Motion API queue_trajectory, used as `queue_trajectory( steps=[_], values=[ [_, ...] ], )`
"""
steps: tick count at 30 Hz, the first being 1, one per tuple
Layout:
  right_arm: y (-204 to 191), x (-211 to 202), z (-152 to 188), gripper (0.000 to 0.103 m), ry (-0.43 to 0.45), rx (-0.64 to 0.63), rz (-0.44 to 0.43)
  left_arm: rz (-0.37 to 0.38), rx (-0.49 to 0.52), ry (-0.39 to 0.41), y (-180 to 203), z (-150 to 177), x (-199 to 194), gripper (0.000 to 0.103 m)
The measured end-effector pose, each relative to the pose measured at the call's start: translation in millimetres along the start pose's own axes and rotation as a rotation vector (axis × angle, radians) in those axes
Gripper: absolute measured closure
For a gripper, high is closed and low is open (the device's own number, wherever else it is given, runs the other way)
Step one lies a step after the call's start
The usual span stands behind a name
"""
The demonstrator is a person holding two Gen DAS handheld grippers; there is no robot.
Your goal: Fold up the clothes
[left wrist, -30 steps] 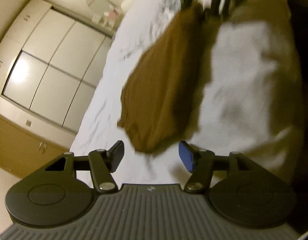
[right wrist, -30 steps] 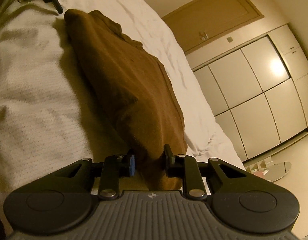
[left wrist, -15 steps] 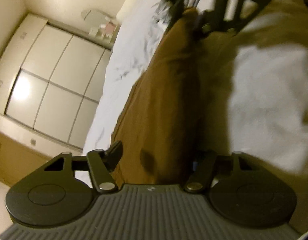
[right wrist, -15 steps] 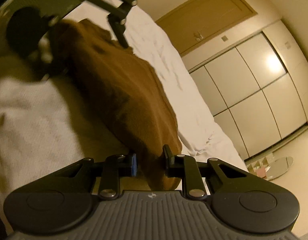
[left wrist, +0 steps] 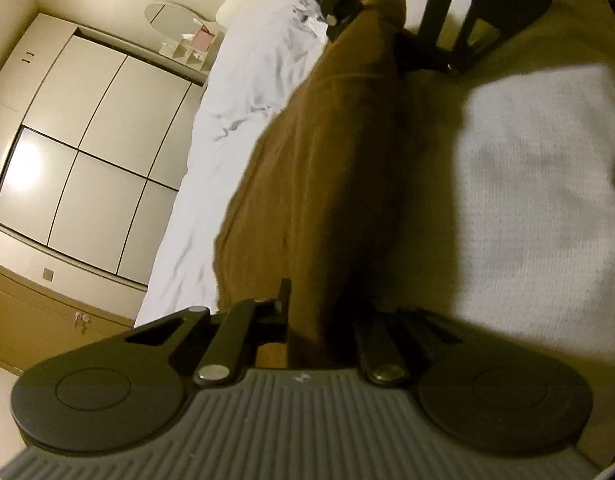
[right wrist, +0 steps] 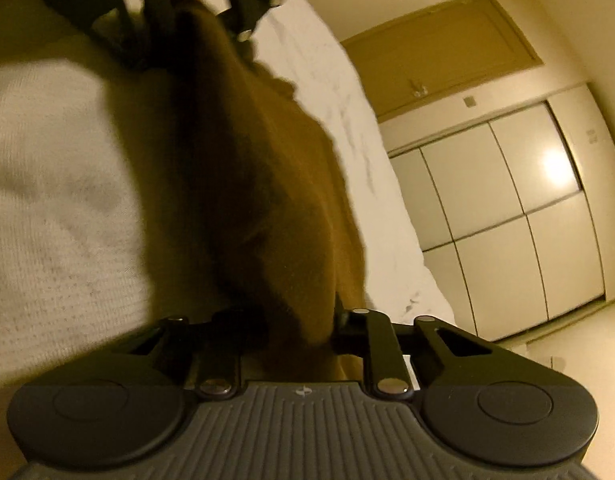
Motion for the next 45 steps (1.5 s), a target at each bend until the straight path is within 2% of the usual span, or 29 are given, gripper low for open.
queue_trajectory(
  steps=[5, 8, 11, 15, 20, 23, 25, 27, 31, 32, 35, 37, 38, 40, 42, 43, 45],
  values=[
    [42.7, -31.6, -11.6, 0.086, 0.016, 0.062, 0.076, -0.061, 0.011, 0.085, -40.2, -30.1, -20.7, 0.096],
    [73.8, -48.6, -9.0, 0.087, 0.01, 0.096, 0.128, -0.074, 0.026, 0.142, -65.1, -61.6, -20.9, 0.096],
    [115.1, -61.6, 6.7, 0.087, -0.022, 0.117, 0.198, -0.081, 0.057, 0.214, -90.2, -105.9, -4.5, 0.096],
    [183.7, -78.9, 46.9, 0.087, -0.092, 0.113, 0.323, -0.096, 0.101, 0.326, -115.9, -180.2, 34.3, 0.096],
    [270.5, -103.3, 120.6, 0.087, -0.228, 0.023, 0.503, -0.121, 0.127, 0.47, -137.4, -288.8, 100.3, 0.096],
    [295.1, -124.1, 156.2, 0.087, -0.283, -0.042, 0.621, -0.127, 0.106, 0.553, -134.1, -340.6, 128.5, 0.096],
    [281.4, -131.9, 182.7, 0.084, -0.319, -0.009, 0.621, -0.09, 0.081, 0.586, -117.0, -362.4, 145.8, 0.096],
    [239.8, -126.5, 219.4, 0.084, -0.379, 0.048, 0.52, 0.023, 0.079, 0.565, -73.6, -364.1, 172.3, 0.093],
    [143.0, -109.5, 282.7, 0.086, -0.499, 0.099, 0.285, 0.244, 0.17, 0.432, 43.4, -322.6, 224.5, 0.089],
    [128.4, -109.6, 288.2, 0.085, -0.507, 0.096, 0.267, 0.265, 0.194, 0.409, 61.8, -312.5, 231.1, 0.089],
    [111.9, -120.4, 287.6, 0.076, -0.498, 0.104, 0.302, 0.214, 0.203, 0.419, 71.1, -299.0, 230.9, 0.089],
    [110.8, -130.3, 285.7, 0.069, -0.5, 0.129, 0.331, 0.196, 0.207, 0.425, 64.6, -295.7, 223.9, 0.08],
    [110.3, -135.5, 284.1, 0.068, -0.5, 0.13, 0.347, 0.181, 0.212, 0.432, 61.5, -295.7, 221.1, 0.074],
    [109.2, -141.2, 278.4, 0.068, -0.5, 0.126, 0.358, 0.153, 0.23, 0.441, 58.2, -289.1, 216.9, 0.074],
    [102.5, -145.8, 275.6, 0.073, -0.502, 0.123, 0.346, 0.152, 0.25, 0.434, 65.1, -283.0, 212.8, 0.078],
    [98.5, -146.5, 276.5, 0.081, -0.507, 0.131, 0.333, 0.157, 0.259, 0.428, 67.1, -284.1, 216.5, 0.088],
    [100.5, -141.5, 273.2, 0.086, -0.519, 0.154, 0.323, 0.169, 0.255, 0.414, 71.4, -283.3, 215.4, 0.092]
  ],
)
Point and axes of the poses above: each gripper's, at about its wrist camera, not at the fingertips, and x roughly the way its jaws point, y to its right, z to its underside, the point moved 10 cm from there along x, roughly the way its jaws point, and after that the axes turned 14 degrees about y, right-handed, at the moved point
